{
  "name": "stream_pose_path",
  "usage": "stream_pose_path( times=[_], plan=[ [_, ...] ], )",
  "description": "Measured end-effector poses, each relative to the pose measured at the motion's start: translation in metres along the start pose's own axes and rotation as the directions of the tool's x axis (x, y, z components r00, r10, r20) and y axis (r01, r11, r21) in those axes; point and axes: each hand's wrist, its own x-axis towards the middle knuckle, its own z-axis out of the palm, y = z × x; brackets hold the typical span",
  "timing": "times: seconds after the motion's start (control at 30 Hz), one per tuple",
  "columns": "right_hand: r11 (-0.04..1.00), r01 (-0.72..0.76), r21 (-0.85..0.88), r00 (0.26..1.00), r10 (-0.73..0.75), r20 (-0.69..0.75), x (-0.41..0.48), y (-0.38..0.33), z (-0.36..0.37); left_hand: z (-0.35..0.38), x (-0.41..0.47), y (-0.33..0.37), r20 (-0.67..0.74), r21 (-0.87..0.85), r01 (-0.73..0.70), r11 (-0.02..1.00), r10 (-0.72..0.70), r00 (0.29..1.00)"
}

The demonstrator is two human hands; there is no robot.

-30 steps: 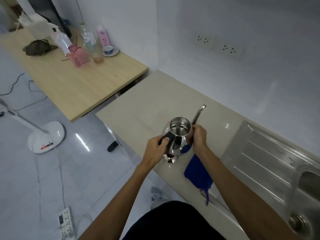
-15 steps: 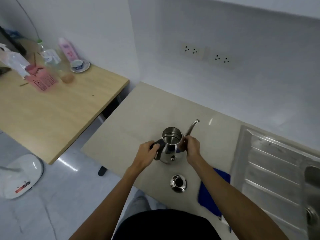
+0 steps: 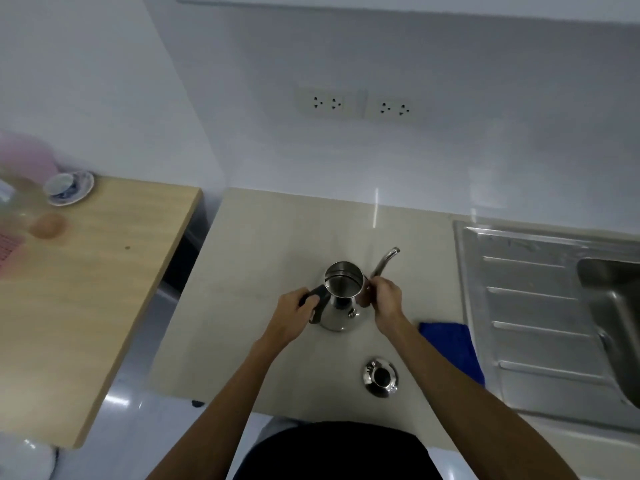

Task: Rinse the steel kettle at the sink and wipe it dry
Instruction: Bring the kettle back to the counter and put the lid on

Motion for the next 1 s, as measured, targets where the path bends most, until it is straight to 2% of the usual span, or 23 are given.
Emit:
stream_pose_path(
  times=[0.1,0.23,0.3,0.33,0.4,0.47,0.53,0.57,0.6,0.67,0.8,0.87,0.93,1.0],
  plan=[
    [1.0,0.003,0.009,1.0,-0.003,-0.015,0.003,0.004,0.001,-0.005,0.006,0.001,0.042,0.01,-0.015,1.0,0.014,0.999],
    [0.998,0.041,-0.047,0.999,-0.04,0.035,0.004,0.006,-0.002,-0.01,0.008,-0.002,0.083,-0.003,-0.046,0.999,0.046,0.995],
    [0.979,0.057,-0.196,0.997,-0.044,0.071,0.002,0.008,-0.014,-0.013,0.008,-0.003,0.11,-0.002,-0.056,0.998,0.056,0.992],
    [0.942,0.084,-0.325,0.994,-0.058,0.09,-0.007,0.008,-0.025,-0.014,0.008,-0.004,0.109,-0.016,-0.063,0.998,0.064,0.992],
    [0.779,0.213,-0.589,0.971,-0.102,0.217,-0.023,0.014,-0.053,-0.019,0.009,-0.006,0.087,-0.065,-0.076,0.995,0.082,0.993],
    [0.593,0.336,-0.732,0.916,-0.026,0.4,-0.044,0.022,-0.082,-0.02,0.01,-0.008,0.074,-0.08,-0.103,0.992,0.109,0.991],
    [0.452,0.402,-0.797,0.861,0.111,0.497,-0.063,0.028,-0.104,-0.018,0.013,-0.009,0.072,-0.052,-0.121,0.991,0.124,0.99],
    [0.383,0.441,-0.812,0.844,0.131,0.52,-0.071,0.033,-0.111,-0.017,0.015,-0.01,0.083,-0.035,-0.137,0.99,0.14,0.987],
    [0.313,0.476,-0.822,0.837,0.126,0.532,-0.077,0.037,-0.115,-0.014,0.017,-0.011,0.098,-0.016,-0.158,0.987,0.159,0.982],
    [0.24,0.525,-0.817,0.83,0.068,0.553,-0.086,0.047,-0.117,-0.009,0.021,-0.012,0.118,0.036,-0.212,0.977,0.206,0.971],
    [0.177,0.532,-0.828,0.846,-0.07,0.529,-0.097,0.061,-0.114,-0.002,0.029,-0.007,0.18,0.079,-0.351,0.933,0.333,0.926],
    [0.17,0.536,-0.827,0.844,-0.129,0.521,-0.097,0.067,-0.115,-0.001,0.03,-0.004,0.183,0.073,-0.373,0.925,0.355,0.917],
    [0.191,0.534,-0.823,0.844,-0.166,0.509,-0.099,0.069,-0.116,0.0,0.03,-0.003,0.172,0.058,-0.377,0.924,0.363,0.916],
    [0.272,0.521,-0.809,0.852,-0.224,0.474,-0.1,0.061,-0.117,0.0,0.03,-0.003,0.157,0.048,-0.394,0.918,0.382,0.911]
  ],
)
